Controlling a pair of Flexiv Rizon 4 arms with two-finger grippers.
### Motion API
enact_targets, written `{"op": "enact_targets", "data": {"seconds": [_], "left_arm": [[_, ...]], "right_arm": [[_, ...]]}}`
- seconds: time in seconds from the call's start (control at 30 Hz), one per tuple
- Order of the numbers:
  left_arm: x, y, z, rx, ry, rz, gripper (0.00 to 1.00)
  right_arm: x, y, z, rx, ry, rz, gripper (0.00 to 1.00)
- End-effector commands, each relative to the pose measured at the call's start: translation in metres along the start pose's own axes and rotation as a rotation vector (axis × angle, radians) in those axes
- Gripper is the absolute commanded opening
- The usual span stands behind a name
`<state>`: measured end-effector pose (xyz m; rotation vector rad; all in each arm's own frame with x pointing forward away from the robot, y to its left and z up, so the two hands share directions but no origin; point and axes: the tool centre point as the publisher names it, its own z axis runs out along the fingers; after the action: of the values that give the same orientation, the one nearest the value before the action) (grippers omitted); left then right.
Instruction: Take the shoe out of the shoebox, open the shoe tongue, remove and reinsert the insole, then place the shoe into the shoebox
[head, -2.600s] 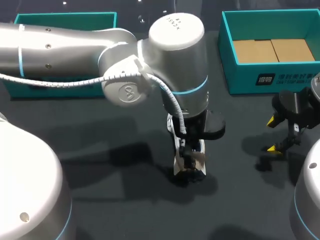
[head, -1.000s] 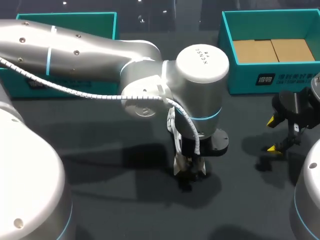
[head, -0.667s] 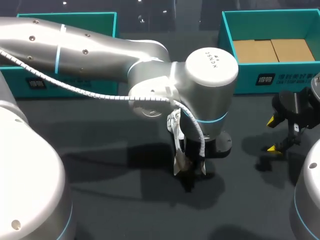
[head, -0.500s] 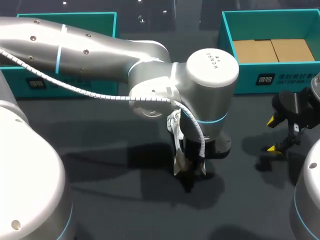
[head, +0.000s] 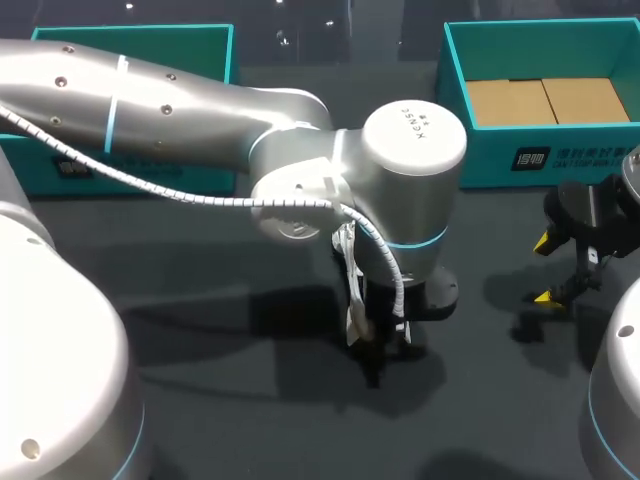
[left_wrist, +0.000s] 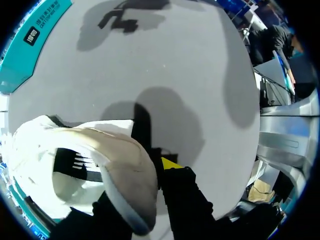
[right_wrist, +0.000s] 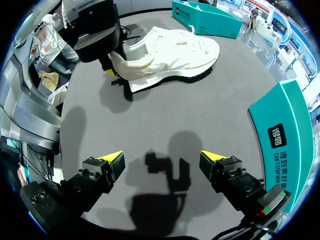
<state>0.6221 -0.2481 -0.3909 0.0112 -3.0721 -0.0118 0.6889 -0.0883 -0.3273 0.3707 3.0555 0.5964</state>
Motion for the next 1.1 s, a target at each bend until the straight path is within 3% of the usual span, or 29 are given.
{"op": "enact_targets", "data": {"seconds": [0.03, 0.37, 0.6, 0.73, 1.1], "left_arm": [[-0.001, 0.005, -0.004, 0.020, 0.013, 0.006, 0.00], [-0.017, 0.024, -0.054, 0.065, 0.013, 0.054, 0.00], [-0.040, 0.052, -0.112, 0.100, 0.030, 0.037, 0.00], [-0.050, 0.068, -0.150, 0.075, -0.002, 0.028, 0.00], [-0.050, 0.068, -0.150, 0.075, -0.002, 0.028, 0.00]], "right_arm": [[0.002, 0.000, 0.000, 0.001, -0.003, 0.000, 1.00], [0.002, 0.000, 0.000, 0.001, -0.003, 0.000, 1.00], [0.002, 0.000, 0.000, 0.001, -0.003, 0.000, 1.00], [0.002, 0.000, 0.000, 0.001, -0.003, 0.000, 1.00], [0.002, 0.000, 0.000, 0.001, -0.003, 0.000, 1.00]]}}
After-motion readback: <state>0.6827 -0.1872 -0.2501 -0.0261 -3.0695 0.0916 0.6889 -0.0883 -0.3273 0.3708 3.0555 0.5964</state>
